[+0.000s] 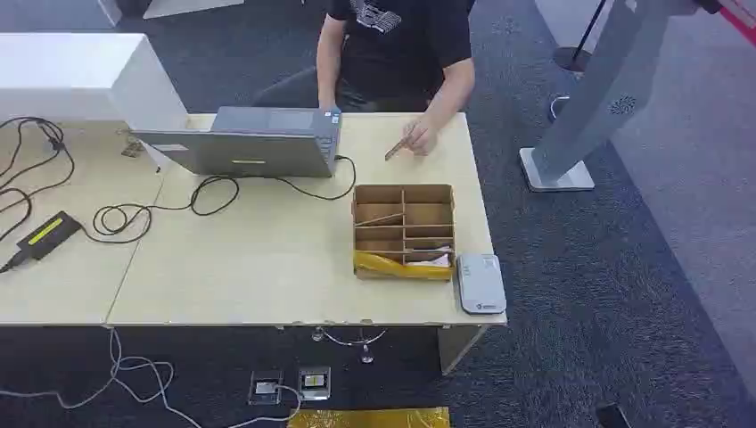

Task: Pass the card to the sensor for recognition and then transmit it.

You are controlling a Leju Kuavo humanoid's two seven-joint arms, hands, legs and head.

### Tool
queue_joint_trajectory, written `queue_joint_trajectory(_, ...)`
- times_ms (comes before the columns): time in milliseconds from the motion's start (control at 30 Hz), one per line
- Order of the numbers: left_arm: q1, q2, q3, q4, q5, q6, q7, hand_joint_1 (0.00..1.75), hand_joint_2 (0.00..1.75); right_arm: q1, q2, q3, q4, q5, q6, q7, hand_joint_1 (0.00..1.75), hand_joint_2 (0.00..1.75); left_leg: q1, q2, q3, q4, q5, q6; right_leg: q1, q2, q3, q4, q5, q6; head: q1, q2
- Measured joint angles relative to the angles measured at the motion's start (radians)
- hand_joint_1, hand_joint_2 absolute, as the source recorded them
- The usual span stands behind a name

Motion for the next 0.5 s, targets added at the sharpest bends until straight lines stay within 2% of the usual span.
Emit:
queue_joint_trajectory(100,0.000,-0.001,-0.001,0.000,0.005,0.003,0.000,0.00,0.00,-0.003,-0.007,-0.024,0.000,-0.039,-0.023,-0.026,0.00,0.00,0.000,0.000,0.000,0.000,0.000,0.000,0.000,0.000,0.000,0.000,0.000,0.000,0.000,0.000)
queue_joint_trajectory(133,0.000,-0.005,-0.001,0.000,0.018,0.016,-0.002,0.00,0.00,-0.012,-0.014,-0.109,0.000,-0.235,-0.028,-0.132,0.00,0.00,0.000,0.000,0.000,0.000,0.000,0.000,0.000,0.000,0.000,0.000,0.000,0.000,0.000,0.000)
queue_joint_trajectory(267,0.000,-0.011,0.000,0.000,0.029,0.022,-0.010,0.00,0.00,-0.022,-0.020,-0.216,0.000,-0.397,0.041,-0.271,0.00,0.00,0.000,0.000,0.000,0.000,0.000,0.000,0.000,0.000,0.000,0.000,0.000,0.000,0.000,0.000)
queue_joint_trajectory(433,-0.001,-0.018,0.000,0.000,0.028,0.033,-0.010,0.00,0.00,-0.029,-0.030,-0.282,0.000,-0.336,0.011,-0.427,0.00,0.00,0.000,0.000,0.000,0.000,0.000,0.000,0.000,0.000,0.000,0.000,0.000,0.000,0.000,0.000)
queue_joint_trajectory(500,-0.001,-0.018,-0.001,0.000,0.016,0.031,-0.010,0.00,0.00,-0.034,-0.041,-0.304,0.000,-0.361,0.071,-0.511,0.00,0.00,0.000,0.000,0.000,0.000,0.000,0.000,0.000,0.000,0.000,0.000,0.000,0.000,0.000,0.000)
